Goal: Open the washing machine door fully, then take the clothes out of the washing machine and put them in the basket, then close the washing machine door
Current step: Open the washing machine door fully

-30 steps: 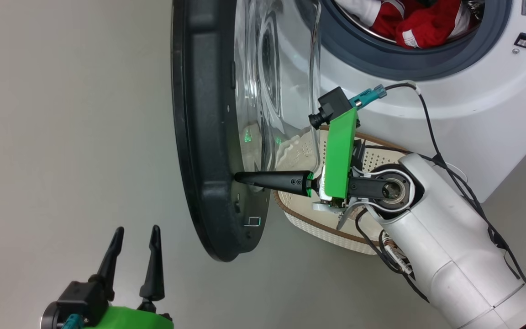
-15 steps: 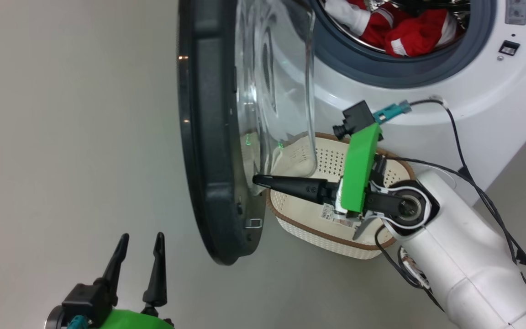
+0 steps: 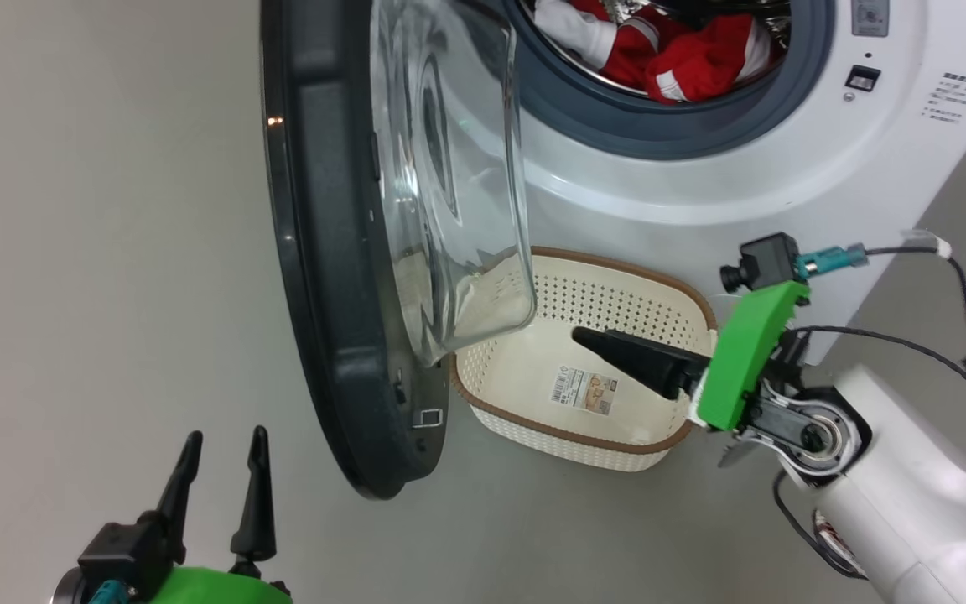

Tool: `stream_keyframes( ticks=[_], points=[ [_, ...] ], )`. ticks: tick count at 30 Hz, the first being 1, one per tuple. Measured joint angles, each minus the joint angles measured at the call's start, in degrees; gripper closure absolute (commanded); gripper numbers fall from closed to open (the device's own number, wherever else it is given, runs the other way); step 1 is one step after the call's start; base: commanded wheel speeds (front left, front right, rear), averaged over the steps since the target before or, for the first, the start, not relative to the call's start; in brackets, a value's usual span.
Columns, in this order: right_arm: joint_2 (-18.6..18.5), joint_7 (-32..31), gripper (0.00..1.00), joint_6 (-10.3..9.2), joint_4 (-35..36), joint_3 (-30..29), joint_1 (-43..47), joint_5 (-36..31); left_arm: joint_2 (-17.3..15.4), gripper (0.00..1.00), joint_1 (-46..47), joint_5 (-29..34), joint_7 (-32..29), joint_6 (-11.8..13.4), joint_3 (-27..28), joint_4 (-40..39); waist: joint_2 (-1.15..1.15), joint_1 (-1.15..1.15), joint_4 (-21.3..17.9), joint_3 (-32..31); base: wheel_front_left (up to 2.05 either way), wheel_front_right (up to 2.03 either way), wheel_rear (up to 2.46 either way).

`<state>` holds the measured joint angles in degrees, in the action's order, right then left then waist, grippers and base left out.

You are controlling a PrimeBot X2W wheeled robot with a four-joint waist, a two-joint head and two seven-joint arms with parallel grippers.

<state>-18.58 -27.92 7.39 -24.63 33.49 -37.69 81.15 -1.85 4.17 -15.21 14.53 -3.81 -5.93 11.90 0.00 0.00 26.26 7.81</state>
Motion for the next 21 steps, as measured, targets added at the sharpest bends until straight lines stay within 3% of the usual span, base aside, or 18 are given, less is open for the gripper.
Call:
stream_keyframes(
  ticks=[7,21],
  points=[
    [-5.3,10.5,0.0,0.0,-0.3,5.0,2.4,-5.2,0.0,0.0,0.0,0.0,0.0,-0.2,1.7,0.6,0.0,0.0,-2.0,-0.5,0.0,0.0,0.0],
    [-9.3,32.9,0.0,0.01,-4.2,16.0,3.2,-12.5,0.0,0.0,-0.1,0.5,0.0,-0.5,2.7,1.8,0.0,0.0,-3.6,-1.7,0.0,0.0,0.0]
  ],
)
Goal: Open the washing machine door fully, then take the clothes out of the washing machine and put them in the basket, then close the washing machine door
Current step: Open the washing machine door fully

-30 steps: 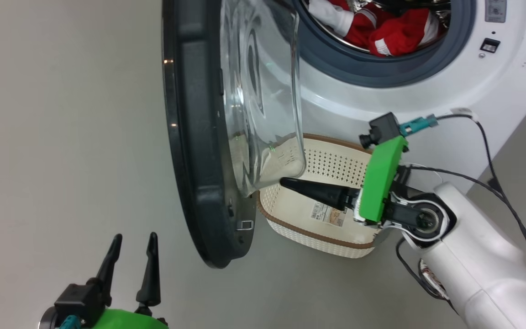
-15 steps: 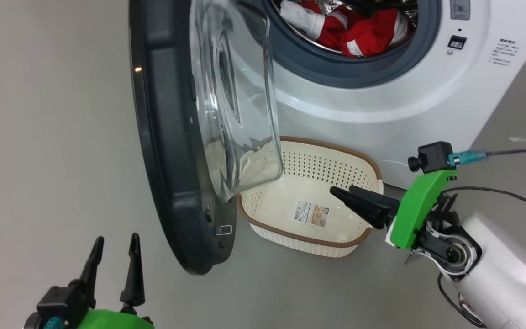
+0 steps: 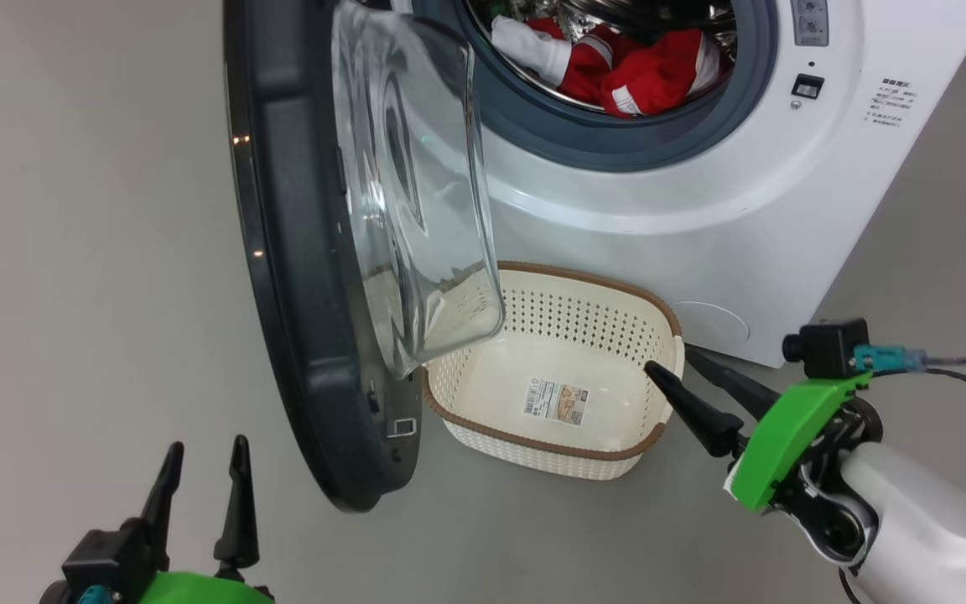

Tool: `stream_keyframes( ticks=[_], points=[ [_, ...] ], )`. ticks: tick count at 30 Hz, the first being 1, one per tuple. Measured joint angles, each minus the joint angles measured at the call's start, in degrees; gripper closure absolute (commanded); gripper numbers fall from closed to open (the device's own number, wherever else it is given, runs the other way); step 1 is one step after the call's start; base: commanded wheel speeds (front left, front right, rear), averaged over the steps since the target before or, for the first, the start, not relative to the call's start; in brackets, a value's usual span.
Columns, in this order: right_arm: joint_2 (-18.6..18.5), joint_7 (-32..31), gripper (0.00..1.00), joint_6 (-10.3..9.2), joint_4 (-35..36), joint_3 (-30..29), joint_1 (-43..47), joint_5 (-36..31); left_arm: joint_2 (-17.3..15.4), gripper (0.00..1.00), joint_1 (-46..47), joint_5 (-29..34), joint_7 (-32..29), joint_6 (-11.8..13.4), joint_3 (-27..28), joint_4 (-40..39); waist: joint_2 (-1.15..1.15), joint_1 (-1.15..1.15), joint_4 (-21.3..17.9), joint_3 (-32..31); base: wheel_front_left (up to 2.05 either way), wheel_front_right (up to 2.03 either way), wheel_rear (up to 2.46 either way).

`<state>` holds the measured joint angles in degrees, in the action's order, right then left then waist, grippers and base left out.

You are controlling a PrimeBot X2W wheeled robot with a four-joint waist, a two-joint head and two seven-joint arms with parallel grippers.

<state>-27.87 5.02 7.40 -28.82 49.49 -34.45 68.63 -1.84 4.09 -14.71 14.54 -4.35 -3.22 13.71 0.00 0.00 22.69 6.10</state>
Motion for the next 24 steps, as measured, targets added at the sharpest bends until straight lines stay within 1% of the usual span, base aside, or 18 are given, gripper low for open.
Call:
stream_keyframes(
  ticks=[4,8,10,13,18,20,22,24],
  points=[
    [-0.3,6.9,0.0,0.0,-2.4,1.8,0.4,-2.0,0.0,0.0,-0.1,0.0,0.0,0.0,0.3,0.3,0.0,0.0,-0.2,-0.5,0.0,0.0,0.0],
    [-0.5,9.2,0.0,0.0,-4.2,0.8,0.4,-5.9,0.0,0.0,-0.3,0.5,0.0,0.0,0.5,0.5,0.0,0.0,-0.3,-0.8,0.0,0.0,0.0],
    [-0.4,9.2,0.0,0.0,-3.5,-2.9,0.4,-10.4,0.0,0.0,-0.3,0.6,0.0,0.0,0.7,0.5,0.0,0.0,-0.5,-0.8,0.0,0.0,0.0],
    [0.2,9.3,0.0,0.0,-0.5,-10.3,1.7,-18.0,0.0,0.0,-0.3,0.6,0.0,0.0,0.9,0.6,0.0,0.0,-0.5,-0.8,0.0,0.0,0.0],
    [3.1,9.3,0.0,0.0,5.3,-21.4,8.6,-29.7,0.0,0.0,-0.4,0.9,0.0,0.0,0.9,0.6,0.0,0.0,-0.4,-1.0,0.0,0.0,0.0],
    [4.3,9.3,0.0,0.0,7.4,-24.6,10.9,-34.2,0.0,0.0,-0.4,1.0,0.0,-0.1,0.8,0.6,0.0,0.0,-0.4,-1.2,0.0,0.0,0.0],
    [5.7,9.3,0.0,0.0,9.0,-27.8,13.2,-37.0,0.0,0.0,-0.4,1.0,0.0,-0.1,0.8,0.6,0.0,0.0,-0.3,-1.3,0.0,0.0,0.0],
    [6.7,9.3,0.0,0.0,9.4,-29.3,15.2,-39.2,0.0,0.0,-0.4,1.0,0.0,-0.1,0.5,0.6,0.0,0.0,-0.1,-1.3,0.0,0.0,0.0]
  ],
)
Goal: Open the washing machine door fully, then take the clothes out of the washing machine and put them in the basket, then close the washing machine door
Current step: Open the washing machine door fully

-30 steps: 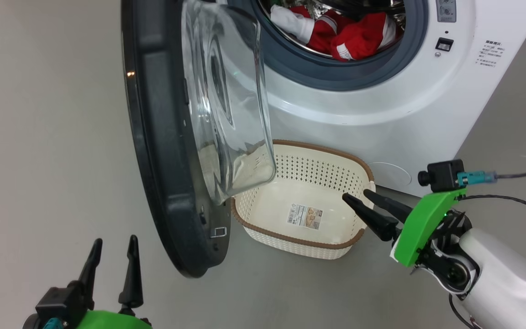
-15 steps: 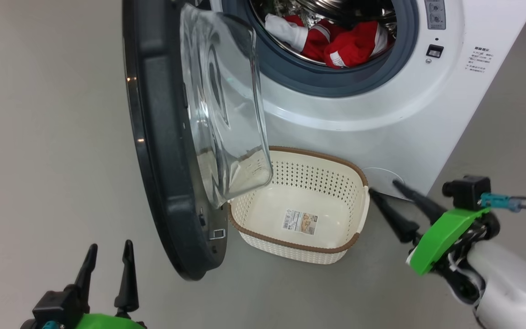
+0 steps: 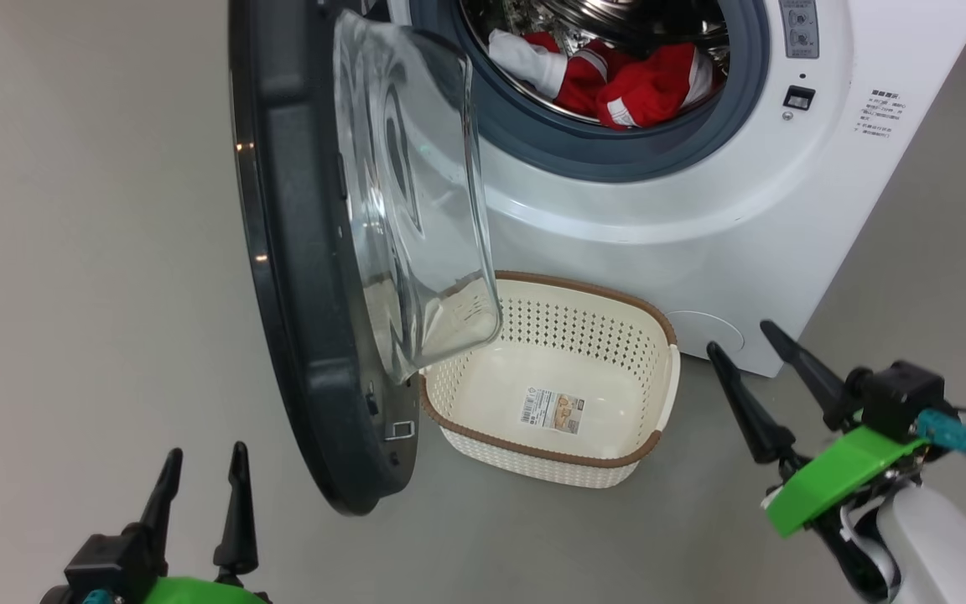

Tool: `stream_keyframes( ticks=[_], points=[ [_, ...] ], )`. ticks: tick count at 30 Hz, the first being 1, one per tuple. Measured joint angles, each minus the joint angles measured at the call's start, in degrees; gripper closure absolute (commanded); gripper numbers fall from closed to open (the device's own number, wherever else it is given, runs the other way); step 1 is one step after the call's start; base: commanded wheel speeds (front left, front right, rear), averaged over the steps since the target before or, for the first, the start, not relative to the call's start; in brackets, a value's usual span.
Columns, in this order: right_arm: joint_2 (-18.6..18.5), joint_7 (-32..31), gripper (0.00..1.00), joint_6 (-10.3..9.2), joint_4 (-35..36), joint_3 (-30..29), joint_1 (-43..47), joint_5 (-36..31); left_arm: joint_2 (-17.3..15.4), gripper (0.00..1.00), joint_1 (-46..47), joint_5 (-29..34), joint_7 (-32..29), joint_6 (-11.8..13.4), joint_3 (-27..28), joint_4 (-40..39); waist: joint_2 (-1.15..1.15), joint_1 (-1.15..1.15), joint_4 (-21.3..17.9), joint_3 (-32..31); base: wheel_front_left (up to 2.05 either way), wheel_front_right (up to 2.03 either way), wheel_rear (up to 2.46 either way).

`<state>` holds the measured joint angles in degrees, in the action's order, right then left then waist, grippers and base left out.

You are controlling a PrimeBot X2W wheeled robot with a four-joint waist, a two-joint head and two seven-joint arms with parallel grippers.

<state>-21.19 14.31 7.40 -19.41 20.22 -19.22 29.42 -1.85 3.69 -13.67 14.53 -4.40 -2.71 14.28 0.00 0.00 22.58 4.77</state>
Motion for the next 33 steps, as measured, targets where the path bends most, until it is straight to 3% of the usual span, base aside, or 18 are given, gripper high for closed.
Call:
stream_keyframes(
  ticks=[12,23,24,26,27,33],
  points=[
    [5.0,0.0,0.0,0.0,0.9,-6.9,5.9,-7.5,0.0,0.0,0.0,-0.2,0.0,0.0,-1.5,0.0,0.0,0.0,0.8,0.5,0.0,0.0,0.0],
    [6.0,0.0,0.0,0.0,1.5,-10.1,6.5,-10.1,0.0,0.0,0.0,-0.7,0.0,0.2,-1.5,-0.2,0.0,0.0,1.0,0.5,0.0,0.0,0.0],
    [6.0,0.0,0.0,0.0,1.5,-10.1,6.5,-10.2,0.0,0.43,0.0,-0.8,0.0,0.2,-1.3,-0.4,0.0,0.0,1.0,0.5,0.0,0.0,0.0],
    [6.2,0.0,0.0,0.0,1.5,-10.1,6.5,-10.2,0.0,0.9,0.0,-1.3,0.0,0.3,-1.1,-0.9,0.0,0.0,1.1,0.5,0.0,0.0,0.0],
    [6.3,0.0,0.0,0.0,1.5,-10.2,6.5,-10.2,0.0,1.0,0.0,-1.7,0.0,0.3,-0.9,-1.4,0.0,0.0,1.1,0.5,0.0,0.0,0.0],
    [6.3,0.0,0.0,0.0,1.6,-10.3,6.6,-11.3,0.0,1.0,0.7,-2.3,0.0,0.4,1.9,-7.5,0.0,0.0,1.2,0.4,0.0,0.0,0.0]
  ],
)
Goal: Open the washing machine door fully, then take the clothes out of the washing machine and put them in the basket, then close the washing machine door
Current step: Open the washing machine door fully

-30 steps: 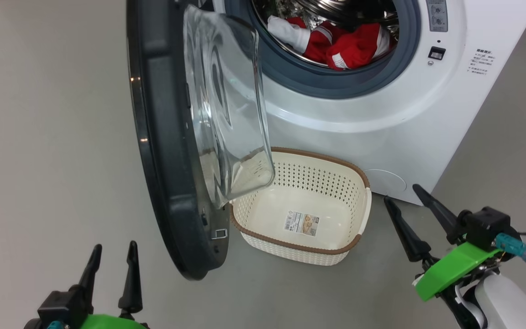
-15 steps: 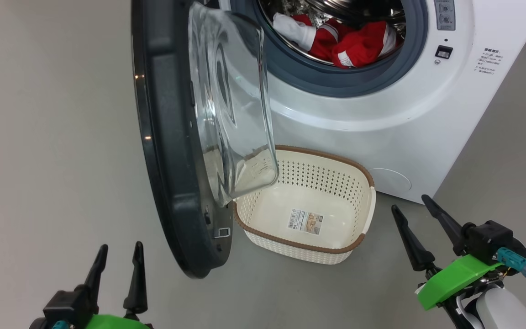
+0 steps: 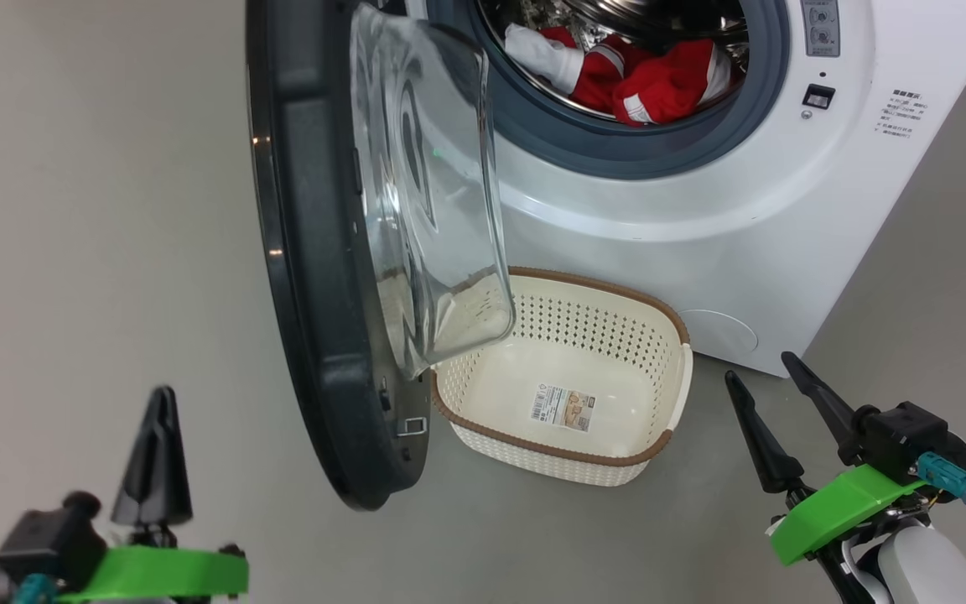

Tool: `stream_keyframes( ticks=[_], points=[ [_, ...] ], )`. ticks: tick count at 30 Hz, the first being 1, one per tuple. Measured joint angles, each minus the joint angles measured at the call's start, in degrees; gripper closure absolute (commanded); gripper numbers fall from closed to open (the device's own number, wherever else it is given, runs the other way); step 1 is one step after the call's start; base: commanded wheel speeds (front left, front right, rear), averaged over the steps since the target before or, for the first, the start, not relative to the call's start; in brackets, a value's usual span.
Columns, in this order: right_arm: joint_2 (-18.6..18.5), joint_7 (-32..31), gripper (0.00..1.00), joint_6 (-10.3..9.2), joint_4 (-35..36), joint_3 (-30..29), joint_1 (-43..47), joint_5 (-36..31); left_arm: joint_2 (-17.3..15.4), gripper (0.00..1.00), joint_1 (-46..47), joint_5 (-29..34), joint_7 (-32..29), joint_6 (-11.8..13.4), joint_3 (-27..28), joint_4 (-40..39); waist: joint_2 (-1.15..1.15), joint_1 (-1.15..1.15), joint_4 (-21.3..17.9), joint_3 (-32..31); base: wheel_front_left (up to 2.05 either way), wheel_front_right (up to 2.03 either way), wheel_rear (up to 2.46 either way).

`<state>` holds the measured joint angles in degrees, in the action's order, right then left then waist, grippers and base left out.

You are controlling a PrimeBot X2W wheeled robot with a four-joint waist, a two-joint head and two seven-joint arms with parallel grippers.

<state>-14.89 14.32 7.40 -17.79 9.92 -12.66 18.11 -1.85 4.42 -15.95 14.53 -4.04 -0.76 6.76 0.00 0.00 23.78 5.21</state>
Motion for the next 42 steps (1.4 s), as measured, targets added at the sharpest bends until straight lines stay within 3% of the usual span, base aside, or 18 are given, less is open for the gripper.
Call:
stream_keyframes(
  ticks=[7,12,19,31,42],
  points=[
    [0.0,0.0,0.0,0.0,0.5,-0.3,0.0,-0.4,0.0,1.0,1.8,-0.3,0.0,0.6,-0.7,-12.3,0.0,0.0,0.1,0.1,0.0,0.0,0.0],
    [0.0,0.0,0.0,0.0,0.6,-0.6,0.0,-0.4,0.0,1.0,1.8,-0.3,0.1,1.8,-5.5,-19.5,0.0,0.0,0.2,0.0,0.0,0.0,0.0],
    [0.1,0.0,0.0,0.0,0.8,-0.6,1.1,-0.4,-0.2,1.0,1.5,0.1,0.2,2.3,-14.1,-23.8,0.0,0.0,0.0,-0.1,0.0,0.0,0.0],
    [0.2,0.0,0.0,0.0,0.8,-0.4,1.1,-0.6,-0.4,1.0,0.3,-2.0,0.2,1.7,-25.6,-16.2,0.0,0.0,-0.5,0.1,0.0,0.0,0.0],
    [0.1,0.0,0.0,0.0,0.8,-0.3,1.1,-0.6,-0.4,1.0,0.4,-5.6,0.1,1.7,-26.6,-6.0,0.0,0.0,-0.8,0.1,0.0,0.0,0.0]
  ],
)
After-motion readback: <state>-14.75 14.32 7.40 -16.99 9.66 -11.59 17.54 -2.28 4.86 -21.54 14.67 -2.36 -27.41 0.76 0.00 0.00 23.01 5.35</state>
